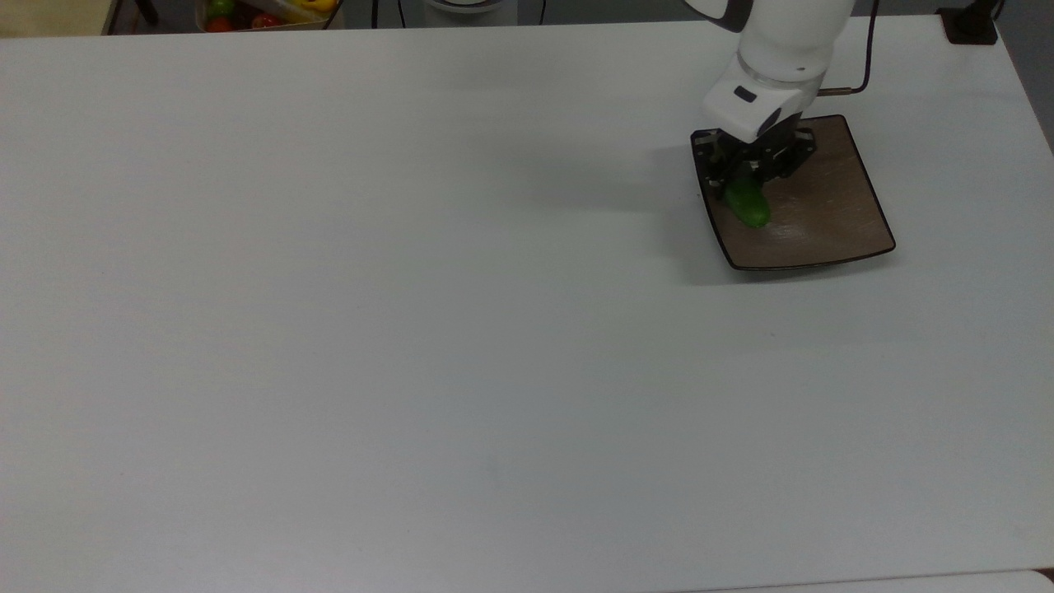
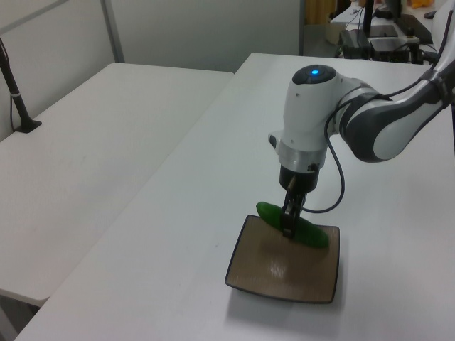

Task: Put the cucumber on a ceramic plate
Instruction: 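Lift the cucumber and carry it over the brown square plate, then lower the cucumber onto the plate and open the gripper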

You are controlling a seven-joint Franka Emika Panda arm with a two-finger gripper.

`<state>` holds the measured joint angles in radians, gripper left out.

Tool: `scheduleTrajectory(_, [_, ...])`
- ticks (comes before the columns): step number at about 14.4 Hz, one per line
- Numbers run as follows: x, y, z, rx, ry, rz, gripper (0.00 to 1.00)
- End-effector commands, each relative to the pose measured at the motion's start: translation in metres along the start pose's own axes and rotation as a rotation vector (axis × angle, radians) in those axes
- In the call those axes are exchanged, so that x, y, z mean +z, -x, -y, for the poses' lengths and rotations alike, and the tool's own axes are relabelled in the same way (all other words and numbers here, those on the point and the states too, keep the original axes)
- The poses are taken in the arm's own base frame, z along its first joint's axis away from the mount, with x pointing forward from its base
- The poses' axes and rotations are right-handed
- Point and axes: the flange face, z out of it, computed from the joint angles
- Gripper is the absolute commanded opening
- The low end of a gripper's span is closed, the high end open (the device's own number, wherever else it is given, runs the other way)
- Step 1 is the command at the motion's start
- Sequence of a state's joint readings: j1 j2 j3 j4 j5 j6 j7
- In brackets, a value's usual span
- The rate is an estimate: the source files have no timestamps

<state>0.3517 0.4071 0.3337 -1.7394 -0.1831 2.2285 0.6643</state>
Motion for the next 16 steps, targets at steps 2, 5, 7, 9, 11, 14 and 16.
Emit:
scheduleTrajectory(2, [-0.005, 0.001, 0.011, -0.002, 0.006, -0.026, 1.0])
scheduleTrajectory(5, [-0.01, -0.002, 0.008, 0.004, 0.004, -0.033, 1.0])
scheduleTrajectory(7, [-0.029, -0.008, -0.002, 0.024, 0.001, -0.056, 1.0])
scheduleTrajectory(9, [-0.044, -0.007, -0.011, 0.031, 0.016, -0.058, 1.0])
scheduleTrajectory(11, [-0.055, -0.003, -0.026, 0.042, 0.073, -0.01, 1.0])
scheduleTrajectory(14, [-0.077, 0.01, -0.06, 0.015, 0.149, 0.04, 1.0])
scheduleTrajectory(16, [-0.097, 0.005, -0.104, 0.027, 0.174, 0.046, 1.0])
